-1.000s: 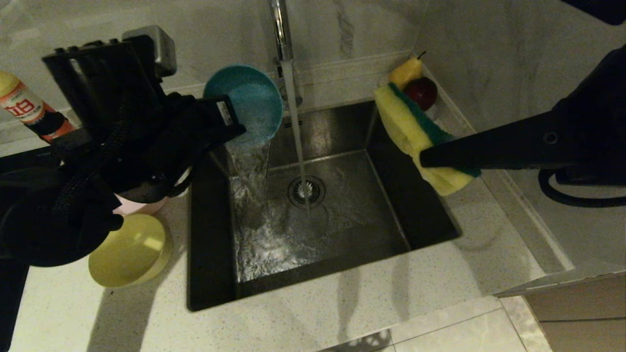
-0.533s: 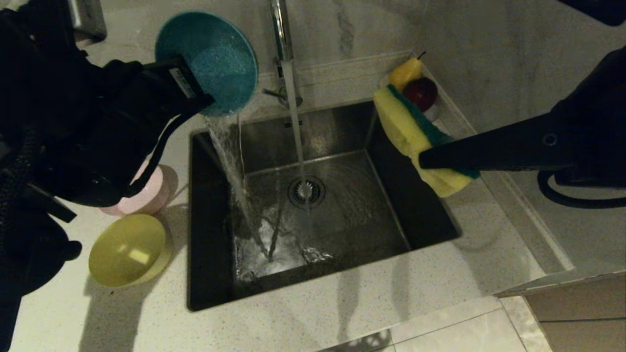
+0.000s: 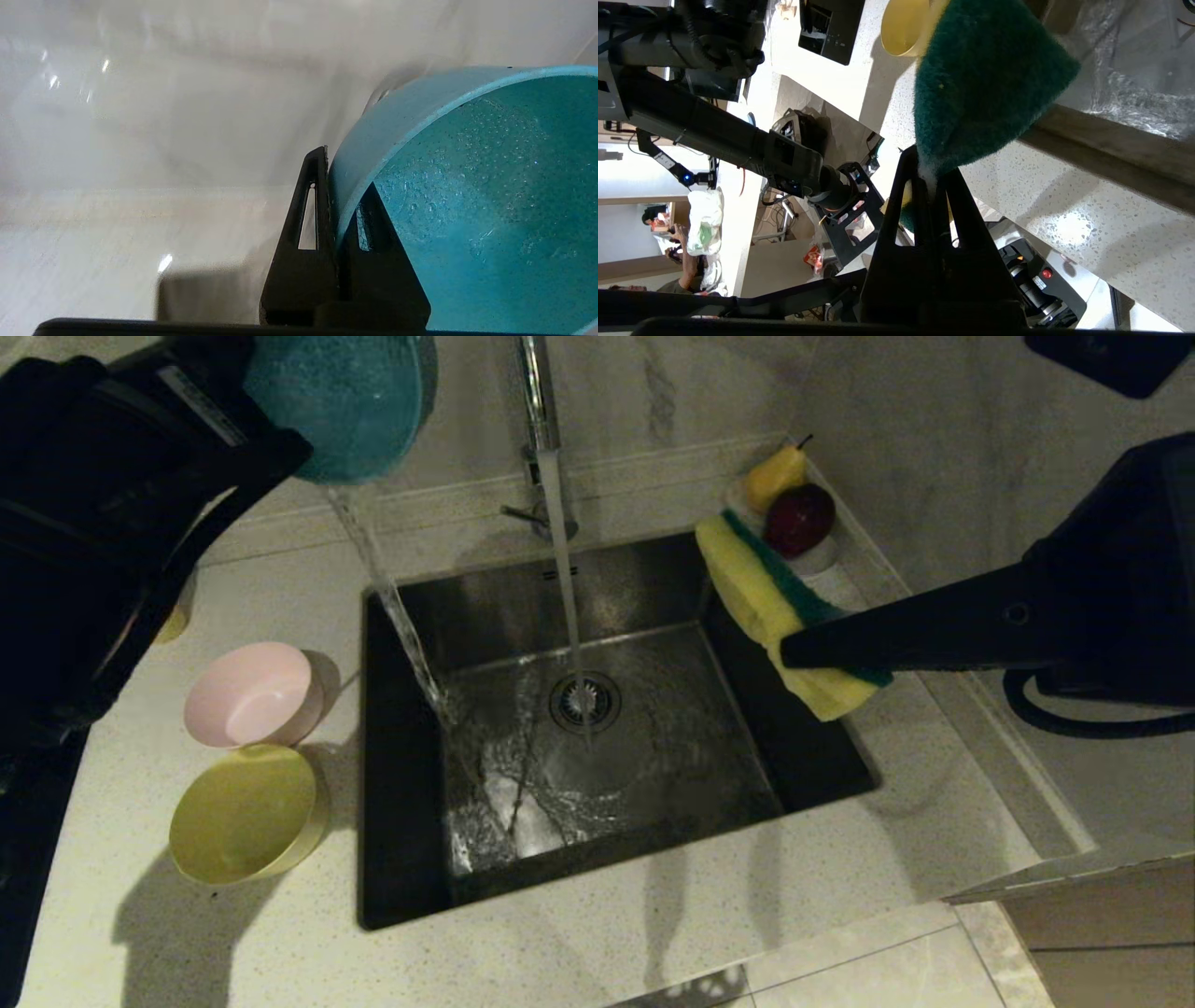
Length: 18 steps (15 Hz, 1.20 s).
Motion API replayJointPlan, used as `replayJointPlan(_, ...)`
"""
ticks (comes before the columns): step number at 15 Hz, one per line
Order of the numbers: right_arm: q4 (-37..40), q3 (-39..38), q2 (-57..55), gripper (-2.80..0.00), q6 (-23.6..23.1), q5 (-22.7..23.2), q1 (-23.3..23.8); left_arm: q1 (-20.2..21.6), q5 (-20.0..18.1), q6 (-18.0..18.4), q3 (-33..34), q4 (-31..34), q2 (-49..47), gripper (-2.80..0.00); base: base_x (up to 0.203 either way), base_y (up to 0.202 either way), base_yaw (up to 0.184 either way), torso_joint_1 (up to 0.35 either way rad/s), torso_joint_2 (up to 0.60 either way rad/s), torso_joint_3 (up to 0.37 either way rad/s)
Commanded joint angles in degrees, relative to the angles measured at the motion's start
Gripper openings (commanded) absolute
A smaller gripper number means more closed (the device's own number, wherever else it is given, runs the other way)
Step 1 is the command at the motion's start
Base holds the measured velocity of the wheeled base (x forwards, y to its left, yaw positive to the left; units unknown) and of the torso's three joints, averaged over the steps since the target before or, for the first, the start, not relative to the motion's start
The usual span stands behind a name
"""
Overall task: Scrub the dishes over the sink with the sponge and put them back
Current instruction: Rinse the bowl
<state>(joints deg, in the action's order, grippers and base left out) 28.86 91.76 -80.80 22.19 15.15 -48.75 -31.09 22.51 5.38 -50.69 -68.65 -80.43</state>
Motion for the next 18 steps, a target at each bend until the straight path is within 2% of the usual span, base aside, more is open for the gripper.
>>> replayJointPlan(1, 0.15, 0.47, -1.12, -2.80, 0.14, 0.05, 0.00, -0.14, -1.65, 0.38, 3.02, -6.78, 0.53, -2.80, 0.000, 0.000, 0.000, 0.000, 0.00, 0.000)
replayJointPlan(5, 0.15, 0.53, -1.19, -2.80, 0.14, 0.12, 0.06, -0.20, -2.77, 1.57, 3.79, -8.84, 1.15, -2.80, 0.000, 0.000, 0.000, 0.000, 0.00, 0.000)
replayJointPlan(9, 0.15, 0.88, -1.19, -2.80, 0.14, 0.07, 0.06, -0.04, -2.84, 1.45, 3.86, -6.37, 1.06, -2.80, 0.000, 0.000, 0.000, 0.000, 0.00, 0.000)
replayJointPlan(10, 0.15, 0.78, -1.04, -2.80, 0.14, 0.14, 0.06, 0.00, -2.80, 0.83, 3.92, -3.14, 1.28, -2.80, 0.000, 0.000, 0.000, 0.000, 0.00, 0.000)
replayJointPlan(12, 0.15, 0.70, -1.03, -2.80, 0.23, 0.14, 0.06, 0.23, -2.04, -3.70, 4.02, 0.18, 2.03, -2.80, 0.000, 0.000, 0.000, 0.000, 0.00, 0.000)
replayJointPlan(16, 0.15, 0.61, -0.33, -2.80, 0.31, 0.13, 0.06, 0.24, -1.95, -4.41, 3.06, 0.89, 2.29, -2.80, 0.000, 0.000, 0.000, 0.000, 0.00, 0.000)
replayJointPlan(18, 0.15, 0.70, -0.24, -2.80, 0.31, -0.02, 0.15, 0.24, -1.44, -4.30, 3.30, 3.89, 2.25, -2.80, 0.000, 0.000, 0.000, 0.000, 0.00, 0.000)
